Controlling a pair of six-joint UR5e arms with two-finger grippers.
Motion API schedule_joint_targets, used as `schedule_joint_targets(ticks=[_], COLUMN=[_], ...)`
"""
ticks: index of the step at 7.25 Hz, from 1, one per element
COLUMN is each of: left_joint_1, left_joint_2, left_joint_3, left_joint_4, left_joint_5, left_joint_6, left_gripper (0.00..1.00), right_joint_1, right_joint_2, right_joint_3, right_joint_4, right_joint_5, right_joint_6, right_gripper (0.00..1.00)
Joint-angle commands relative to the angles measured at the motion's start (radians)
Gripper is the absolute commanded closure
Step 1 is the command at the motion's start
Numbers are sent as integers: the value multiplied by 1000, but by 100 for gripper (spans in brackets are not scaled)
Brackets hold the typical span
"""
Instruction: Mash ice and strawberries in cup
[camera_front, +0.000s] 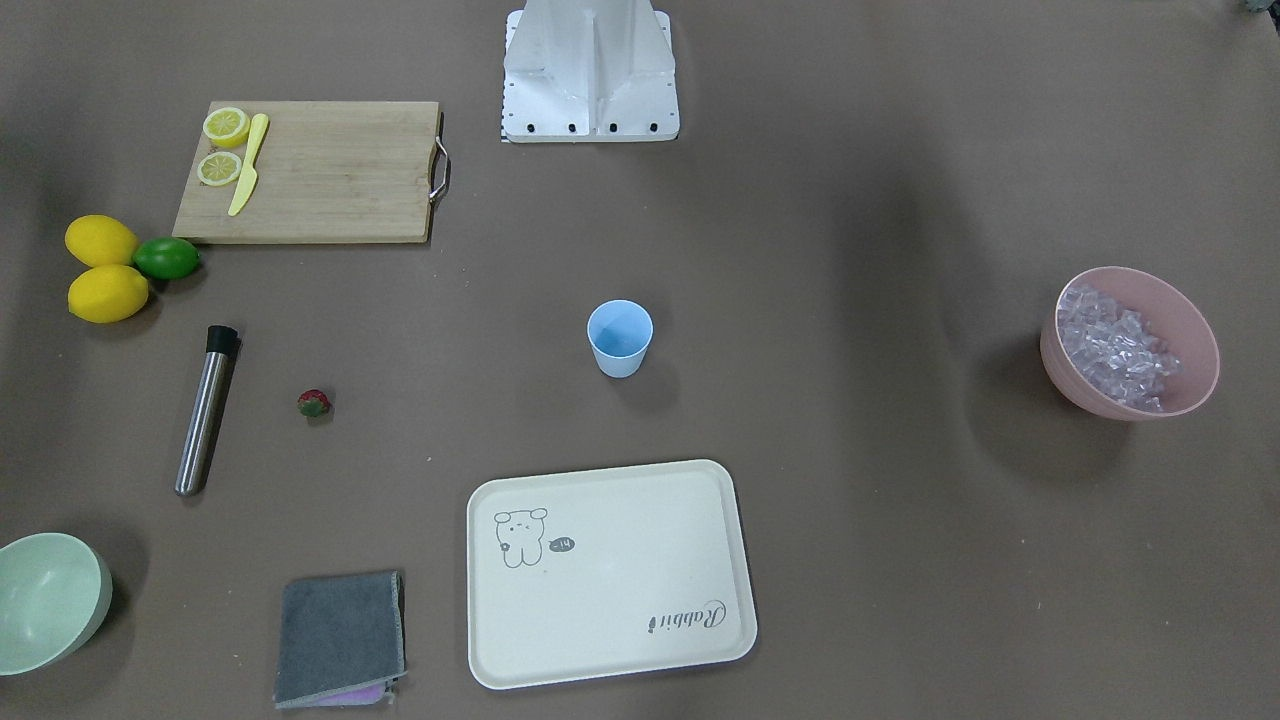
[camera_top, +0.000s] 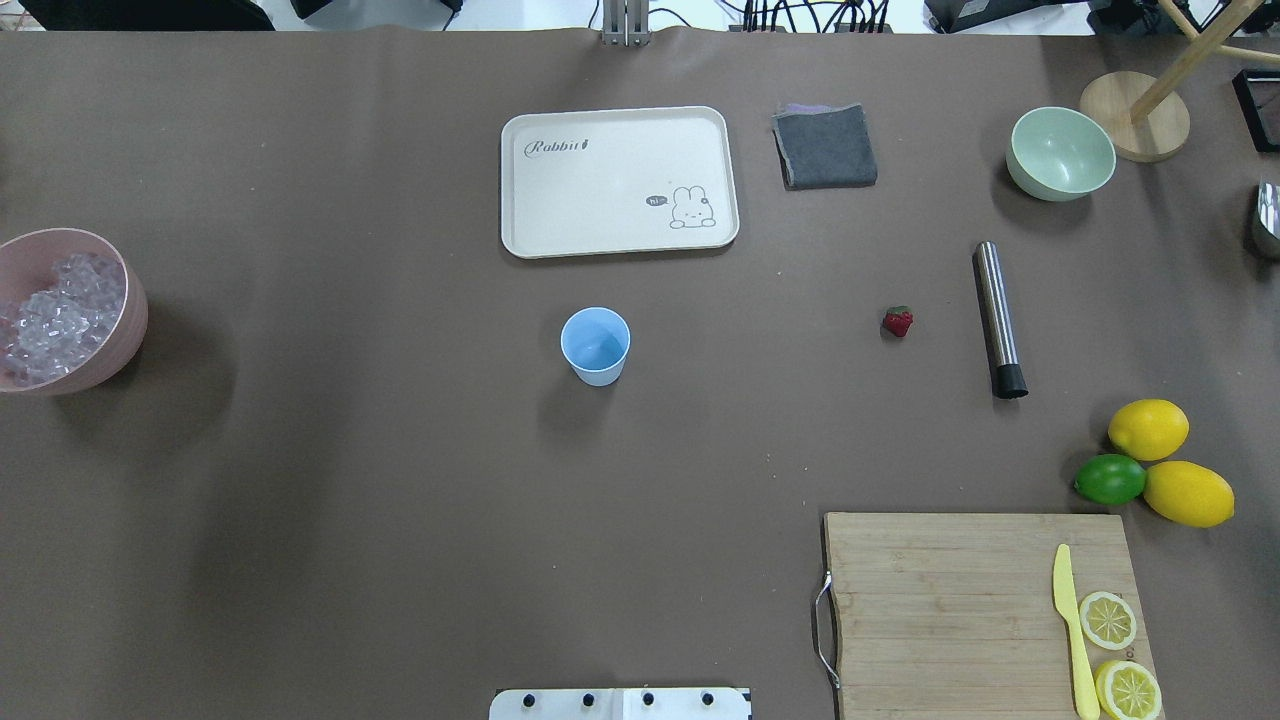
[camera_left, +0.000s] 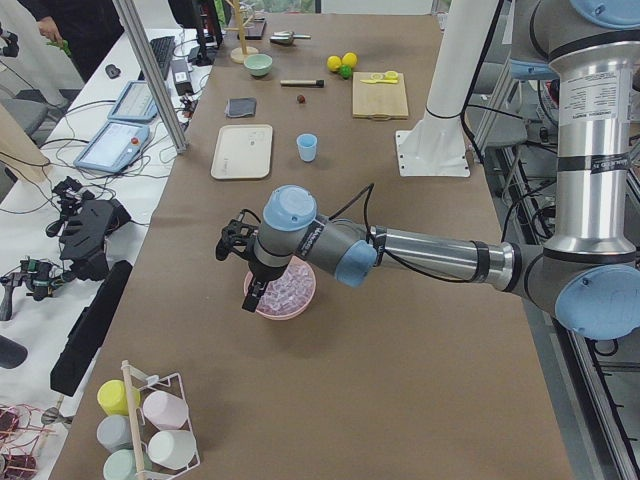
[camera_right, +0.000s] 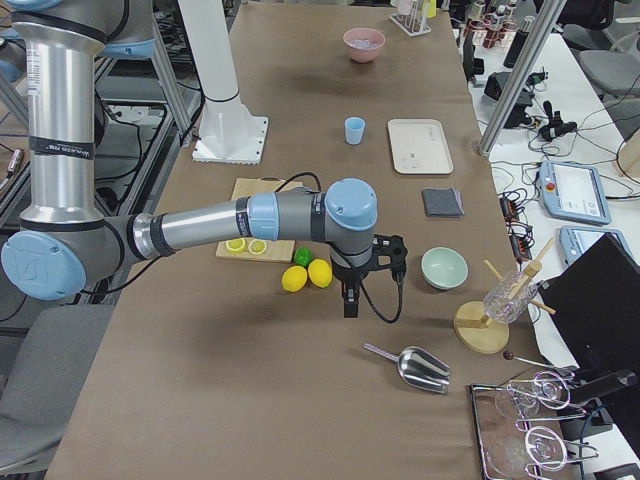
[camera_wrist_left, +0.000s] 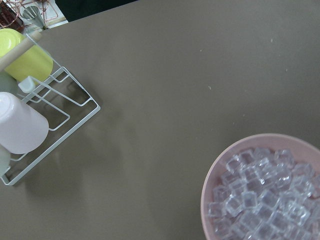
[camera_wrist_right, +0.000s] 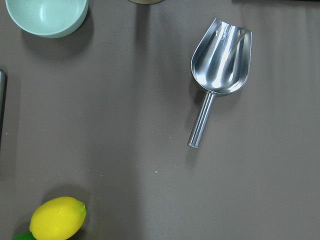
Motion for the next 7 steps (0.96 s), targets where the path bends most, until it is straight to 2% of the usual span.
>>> schedule_joint_targets(ticks=[1, 2, 4, 7], left_joint_1=[76, 140, 273, 419], left_joint_2=[23, 30, 24, 22], left_joint_3=[-1, -1, -19, -9], left_joint_4=[-179, -221, -226, -252], left_joint_5=[5, 58, 227, 339], left_joint_6=[-293, -363, -533, -681], left_gripper=[2, 2, 2, 3], right_joint_1=[0, 0, 0, 0], right_joint_2=[0, -6, -8, -6], right_joint_3=[2, 2, 2, 2], right_joint_4=[0, 0, 0, 2], right_joint_5=[-4, -4, -3, -1], right_joint_6=[-4, -5, -5, -5], right_gripper=[0, 0, 0, 0])
